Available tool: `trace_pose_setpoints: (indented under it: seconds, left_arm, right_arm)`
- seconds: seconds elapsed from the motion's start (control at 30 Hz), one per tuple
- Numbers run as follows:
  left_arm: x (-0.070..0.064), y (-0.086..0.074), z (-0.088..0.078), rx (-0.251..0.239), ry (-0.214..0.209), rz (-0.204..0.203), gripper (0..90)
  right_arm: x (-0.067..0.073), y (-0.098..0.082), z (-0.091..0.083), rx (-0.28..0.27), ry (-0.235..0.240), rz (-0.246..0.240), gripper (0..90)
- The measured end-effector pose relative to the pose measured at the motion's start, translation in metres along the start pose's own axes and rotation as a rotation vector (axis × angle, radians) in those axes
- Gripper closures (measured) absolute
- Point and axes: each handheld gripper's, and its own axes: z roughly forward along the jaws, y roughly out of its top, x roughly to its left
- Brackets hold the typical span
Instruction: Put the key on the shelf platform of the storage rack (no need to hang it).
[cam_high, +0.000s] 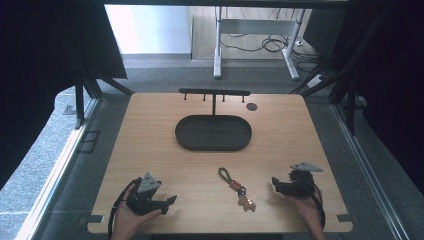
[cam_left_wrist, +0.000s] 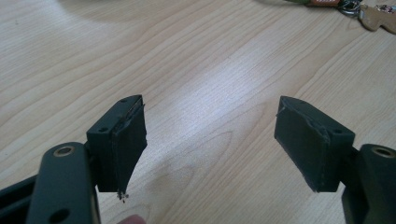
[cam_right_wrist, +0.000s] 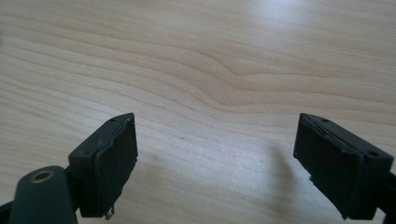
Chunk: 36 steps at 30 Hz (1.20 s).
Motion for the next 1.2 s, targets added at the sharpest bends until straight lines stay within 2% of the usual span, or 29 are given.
trace_pose_setpoints:
  seconds: [0.1, 0.17, 0.3, 0.47, 0.67, 0.8, 0.9, 1.03, 1.2]
  left_arm:
    - [-0.001, 0.001, -0.002, -0.006, 0.002, 0.002, 25.6]
    - [-0.002, 0.001, -0.003, -0.007, 0.000, 0.006, 25.7]
    - [-0.003, 0.001, -0.003, -0.007, -0.003, 0.008, 25.7]
    - [-0.004, 0.001, -0.002, -0.005, -0.003, 0.008, 25.6]
    - [-0.002, 0.000, -0.001, -0.001, -0.003, 0.003, 25.7]
    - [-0.003, 0.000, -0.001, -0.002, -0.004, 0.005, 25.7]
    - [-0.003, 0.000, -0.002, -0.006, -0.004, 0.007, 25.7]
    - [-0.002, 0.000, -0.001, -0.008, -0.001, 0.005, 25.7]
    - [-0.001, -0.001, 0.001, -0.001, -0.003, 0.004, 25.7]
  right_arm:
    - [-0.002, -0.001, -0.006, -0.015, 0.022, -0.001, 16.0]
    - [-0.003, -0.004, -0.013, -0.034, 0.037, -0.017, 20.8]
    - [-0.004, -0.006, -0.019, -0.054, 0.006, -0.028, 25.1]
    - [-0.010, -0.005, -0.028, -0.078, 0.025, -0.025, 28.9]
    - [-0.014, -0.006, -0.028, -0.071, 0.051, 0.002, 33.0]
    - [-0.014, -0.006, -0.027, -0.068, 0.061, 0.000, 33.7]
    - [-0.013, -0.006, -0.027, -0.068, 0.068, -0.012, 34.4]
    - [-0.010, -0.007, -0.027, -0.052, 0.054, -0.074, 35.6]
    - [-0.010, -0.007, -0.028, -0.050, 0.062, -0.071, 36.0]
